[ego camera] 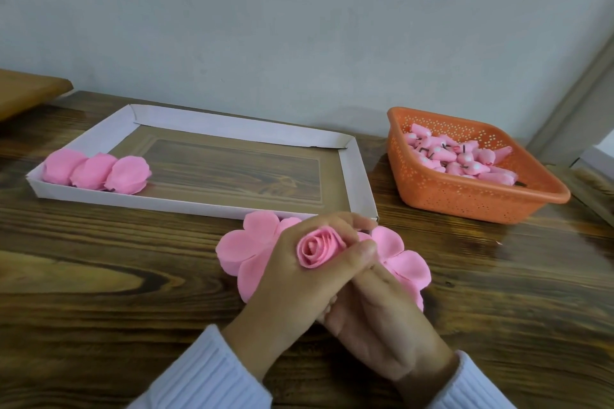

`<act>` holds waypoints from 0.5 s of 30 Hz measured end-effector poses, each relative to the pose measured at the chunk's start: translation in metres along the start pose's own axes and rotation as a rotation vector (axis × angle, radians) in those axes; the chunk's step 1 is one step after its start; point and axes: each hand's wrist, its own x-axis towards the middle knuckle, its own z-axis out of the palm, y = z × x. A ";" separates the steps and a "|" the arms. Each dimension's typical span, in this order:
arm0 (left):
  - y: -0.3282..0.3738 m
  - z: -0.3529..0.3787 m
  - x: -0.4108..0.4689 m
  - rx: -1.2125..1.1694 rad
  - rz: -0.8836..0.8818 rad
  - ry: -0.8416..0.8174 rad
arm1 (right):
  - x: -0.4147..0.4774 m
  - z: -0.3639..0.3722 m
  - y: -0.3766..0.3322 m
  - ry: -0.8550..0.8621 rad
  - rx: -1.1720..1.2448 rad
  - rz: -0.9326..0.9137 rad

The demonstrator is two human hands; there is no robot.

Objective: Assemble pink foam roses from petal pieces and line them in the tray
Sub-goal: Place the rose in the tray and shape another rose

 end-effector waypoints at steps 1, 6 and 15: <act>-0.001 0.001 -0.001 0.012 -0.025 0.000 | 0.001 0.000 0.001 0.024 -0.025 0.001; -0.003 -0.001 0.002 0.045 -0.025 0.021 | 0.000 0.004 -0.001 0.085 0.009 0.023; -0.002 0.002 0.002 0.057 0.008 -0.034 | 0.006 0.022 0.004 0.039 0.200 -0.030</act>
